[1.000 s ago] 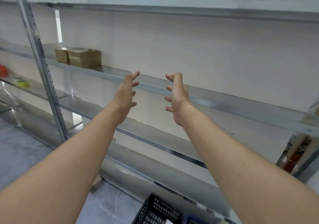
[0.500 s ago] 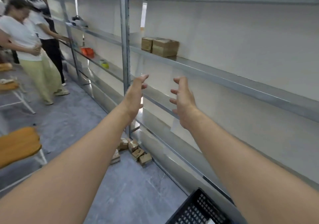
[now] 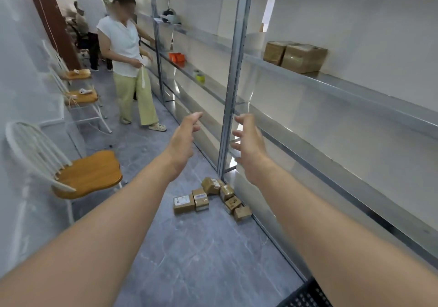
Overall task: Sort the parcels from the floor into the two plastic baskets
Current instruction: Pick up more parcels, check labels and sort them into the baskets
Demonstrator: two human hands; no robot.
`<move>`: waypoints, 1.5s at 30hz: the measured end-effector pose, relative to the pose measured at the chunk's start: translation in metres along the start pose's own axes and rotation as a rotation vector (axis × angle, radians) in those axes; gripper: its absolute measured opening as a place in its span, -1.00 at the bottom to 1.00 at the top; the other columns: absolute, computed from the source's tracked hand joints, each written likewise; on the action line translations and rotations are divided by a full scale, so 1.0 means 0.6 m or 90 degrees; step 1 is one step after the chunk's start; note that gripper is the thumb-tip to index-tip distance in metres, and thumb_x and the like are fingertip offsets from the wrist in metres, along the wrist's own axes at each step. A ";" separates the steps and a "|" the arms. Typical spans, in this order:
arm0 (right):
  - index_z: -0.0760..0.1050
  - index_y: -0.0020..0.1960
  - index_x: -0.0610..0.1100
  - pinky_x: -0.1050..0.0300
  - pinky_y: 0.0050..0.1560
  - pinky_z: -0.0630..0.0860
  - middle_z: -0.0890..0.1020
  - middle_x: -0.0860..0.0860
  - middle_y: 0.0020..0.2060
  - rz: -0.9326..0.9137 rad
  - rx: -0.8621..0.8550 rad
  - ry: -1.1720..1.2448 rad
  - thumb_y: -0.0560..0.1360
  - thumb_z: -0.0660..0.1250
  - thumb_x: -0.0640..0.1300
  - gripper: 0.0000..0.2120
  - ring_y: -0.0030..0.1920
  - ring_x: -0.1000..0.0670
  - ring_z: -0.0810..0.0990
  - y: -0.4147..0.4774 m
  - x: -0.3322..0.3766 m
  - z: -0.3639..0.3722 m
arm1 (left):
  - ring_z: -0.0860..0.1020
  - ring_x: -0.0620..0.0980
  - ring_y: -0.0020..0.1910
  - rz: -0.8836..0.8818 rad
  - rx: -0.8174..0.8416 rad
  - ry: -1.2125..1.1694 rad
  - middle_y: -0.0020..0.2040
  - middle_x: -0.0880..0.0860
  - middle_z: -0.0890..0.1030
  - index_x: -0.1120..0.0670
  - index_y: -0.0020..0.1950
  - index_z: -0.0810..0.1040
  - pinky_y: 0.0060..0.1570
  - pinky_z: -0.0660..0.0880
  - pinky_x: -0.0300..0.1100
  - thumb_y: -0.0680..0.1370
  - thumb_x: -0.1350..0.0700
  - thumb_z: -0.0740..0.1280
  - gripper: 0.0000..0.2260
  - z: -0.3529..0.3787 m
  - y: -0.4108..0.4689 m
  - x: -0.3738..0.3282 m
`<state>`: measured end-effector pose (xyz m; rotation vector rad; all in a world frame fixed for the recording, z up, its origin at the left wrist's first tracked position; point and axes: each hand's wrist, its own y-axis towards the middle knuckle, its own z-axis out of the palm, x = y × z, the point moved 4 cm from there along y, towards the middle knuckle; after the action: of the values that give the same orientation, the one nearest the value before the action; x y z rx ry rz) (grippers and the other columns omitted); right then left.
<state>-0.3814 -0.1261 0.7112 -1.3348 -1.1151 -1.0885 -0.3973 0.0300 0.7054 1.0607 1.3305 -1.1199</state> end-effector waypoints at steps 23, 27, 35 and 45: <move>0.56 0.39 0.14 -0.29 0.44 0.43 0.57 0.01 0.38 0.134 0.091 -0.022 0.67 0.09 0.24 -0.56 0.37 -0.11 0.54 0.506 -0.110 0.179 | 0.29 0.13 0.52 -0.152 -0.138 0.034 0.44 0.02 0.42 -0.13 0.53 0.40 0.48 0.26 0.17 0.69 -0.19 0.04 -0.56 -0.077 0.453 0.136; 0.61 0.12 0.08 -0.32 0.43 0.45 0.59 -0.24 0.36 0.200 0.093 -0.002 0.69 0.11 0.19 -0.66 0.32 -0.30 0.57 0.590 -0.132 0.193 | 0.30 0.14 0.52 -0.190 -0.153 0.030 0.45 0.03 0.42 -0.12 0.53 0.41 0.50 0.24 0.19 0.70 -0.18 0.05 -0.57 -0.079 0.541 0.158; 0.59 0.31 0.03 -0.09 0.17 0.45 0.61 -0.04 0.17 0.263 0.077 -0.014 0.72 0.09 0.18 -0.60 0.23 -0.13 0.60 0.758 -0.223 0.265 | 0.28 0.14 0.54 -0.263 -0.139 0.002 0.48 0.03 0.41 -0.11 0.51 0.43 0.50 0.25 0.16 0.69 -0.16 0.07 -0.58 -0.108 0.719 0.245; 0.65 0.19 0.09 -0.21 0.37 0.53 0.65 -0.01 0.15 0.347 -0.064 -0.027 0.43 0.04 0.35 -0.41 0.16 -0.10 0.63 0.963 -0.351 0.398 | 0.47 -0.03 0.32 -0.349 -0.080 0.009 0.25 -0.12 0.57 -0.12 0.35 0.57 0.46 0.32 0.12 0.32 -0.36 0.20 -0.34 -0.194 0.968 0.401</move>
<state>0.1614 0.0850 0.4014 -1.6224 -0.6664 -0.7195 0.1409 0.2430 0.4346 0.6221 1.7365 -1.4002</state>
